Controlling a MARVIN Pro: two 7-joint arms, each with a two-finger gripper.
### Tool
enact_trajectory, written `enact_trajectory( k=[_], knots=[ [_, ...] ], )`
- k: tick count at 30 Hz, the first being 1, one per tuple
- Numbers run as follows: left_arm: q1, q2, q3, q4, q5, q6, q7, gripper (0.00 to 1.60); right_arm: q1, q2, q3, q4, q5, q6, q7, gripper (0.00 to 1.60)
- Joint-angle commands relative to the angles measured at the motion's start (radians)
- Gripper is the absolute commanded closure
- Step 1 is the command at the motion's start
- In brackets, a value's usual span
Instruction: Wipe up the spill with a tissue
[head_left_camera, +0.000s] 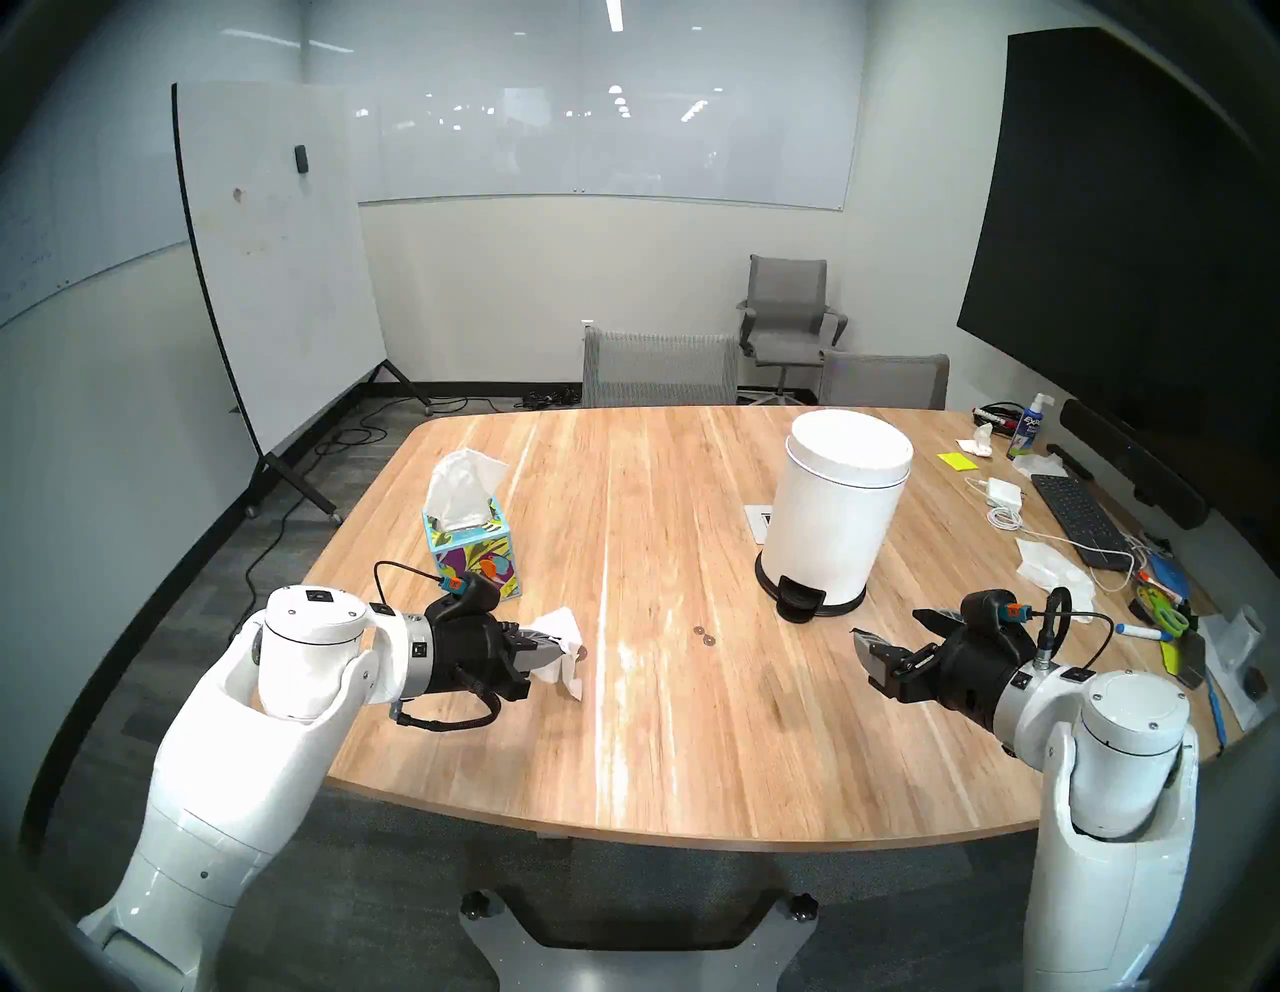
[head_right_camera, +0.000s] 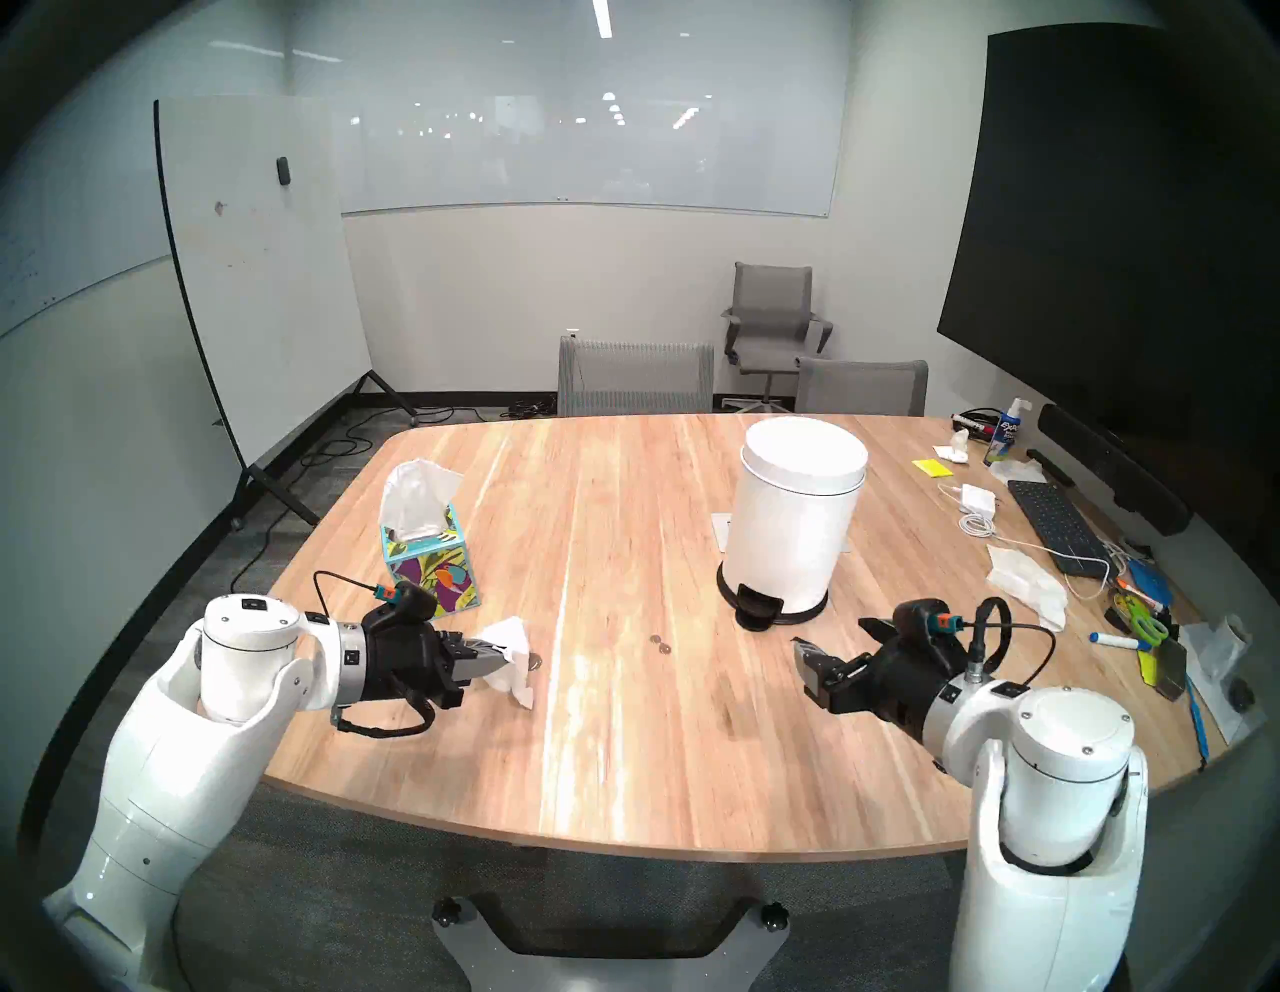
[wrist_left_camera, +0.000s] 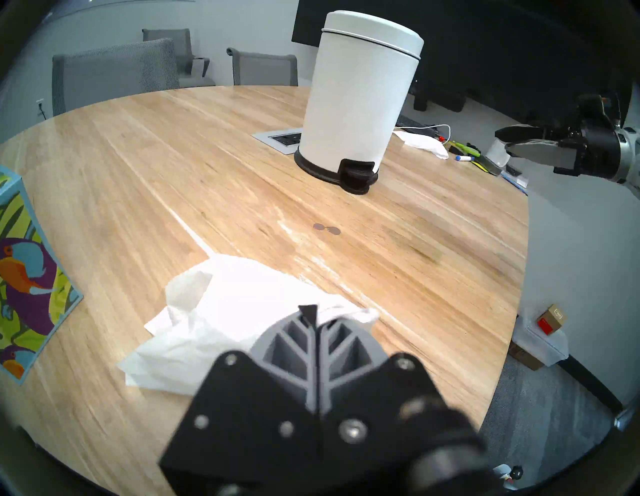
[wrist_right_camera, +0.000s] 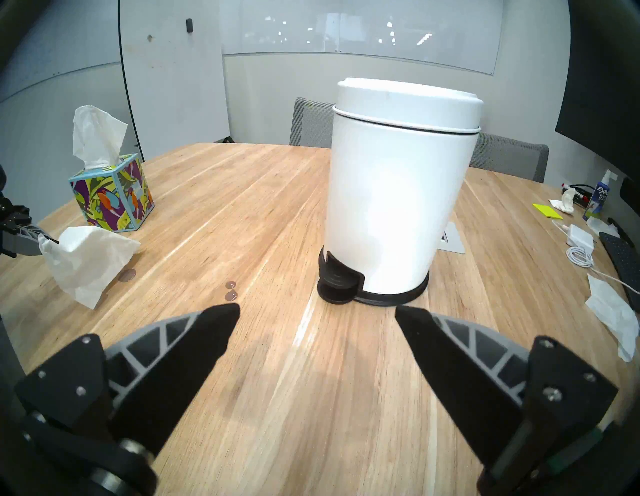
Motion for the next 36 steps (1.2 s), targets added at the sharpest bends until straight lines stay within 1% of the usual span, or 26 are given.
enact_trajectory(
  k=[1,3,10,11,12,13,14,15,16,17,18,19,20,22,23,24,25,27,33,34,35,36],
  knots=[
    [-0.025,-0.027,0.023,-0.004,0.003,0.007,0.014,1.6,0.001,0.001,0.002,-0.018,0.001,0.0,0.0,0.0],
    [-0.044,-0.039,0.038,0.016,0.009,0.008,0.028,1.6,0.001,0.001,0.002,-0.018,0.001,0.0,0.0,0.0],
    [-0.154,-0.088,0.068,0.121,0.023,0.019,0.075,1.6,0.002,0.001,0.002,-0.017,0.001,-0.001,0.0,0.0],
    [-0.154,-0.088,0.068,0.121,0.023,0.019,0.075,1.6,0.002,0.001,0.002,-0.017,0.001,-0.001,0.0,0.0],
    [-0.151,-0.111,0.052,0.135,0.033,0.01,0.09,1.6,0.002,0.001,0.002,-0.017,0.001,-0.001,0.0,0.0],
    [-0.187,-0.104,0.071,0.166,0.029,0.017,0.086,1.6,0.002,0.001,0.002,-0.017,0.001,-0.001,0.0,0.0],
    [-0.18,-0.115,0.06,0.168,0.035,0.013,0.091,1.6,0.002,0.001,0.002,-0.017,0.001,-0.001,0.0,0.0],
    [-0.206,-0.109,0.074,0.191,0.032,0.018,0.087,1.6,0.002,0.001,0.002,-0.017,0.001,-0.001,0.0,0.0],
    [-0.193,-0.118,0.061,0.187,0.038,0.012,0.091,1.57,0.002,0.001,0.002,-0.017,0.001,-0.001,0.0,0.0],
    [-0.226,-0.109,0.081,0.214,0.033,0.018,0.084,1.42,0.002,0.001,0.002,-0.017,0.001,-0.001,0.0,0.0],
    [-0.228,-0.11,0.079,0.219,0.034,0.018,0.082,1.31,0.002,0.001,0.002,-0.017,0.001,-0.001,0.0,0.0],
    [-0.234,-0.109,0.081,0.227,0.034,0.018,0.078,1.01,0.002,0.001,0.002,-0.017,0.001,-0.001,0.0,0.0],
    [-0.224,-0.112,0.07,0.219,0.034,0.017,0.075,0.91,0.002,0.001,0.002,-0.017,0.001,-0.001,0.0,0.0],
    [-0.238,-0.102,0.076,0.228,0.026,0.022,0.063,0.7,0.002,0.001,0.002,-0.017,0.001,-0.001,0.0,0.0],
    [-0.237,-0.1,0.075,0.226,0.023,0.024,0.06,0.5,0.002,0.001,0.002,-0.017,0.001,-0.001,0.0,0.0],
    [-0.238,-0.098,0.072,0.223,0.019,0.029,0.053,0.42,0.002,0.001,0.002,-0.017,0.001,-0.001,0.0,0.0],
    [-0.237,-0.097,0.07,0.22,0.016,0.033,0.049,0.31,0.002,0.001,0.002,-0.017,0.001,-0.001,0.0,0.0],
    [-0.237,-0.093,0.067,0.216,0.009,0.043,0.037,0.24,0.002,0.001,0.002,-0.017,0.001,-0.001,0.0,0.0],
    [-0.188,-0.058,0.034,0.132,-0.026,0.084,-0.011,0.26,0.002,0.001,0.002,-0.017,0.001,-0.001,0.0,0.0],
    [-0.173,-0.052,0.024,0.105,-0.031,0.095,-0.014,0.26,0.002,0.001,0.002,-0.017,0.001,-0.001,0.0,0.0],
    [-0.174,-0.048,0.022,0.106,-0.036,0.095,-0.025,0.26,0.002,0.001,0.002,-0.017,0.001,-0.001,0.0,0.0],
    [-0.165,-0.042,0.013,0.087,-0.042,0.104,-0.031,0.26,0.002,0.001,0.002,-0.017,0.001,-0.001,0.0,0.0]
  ],
)
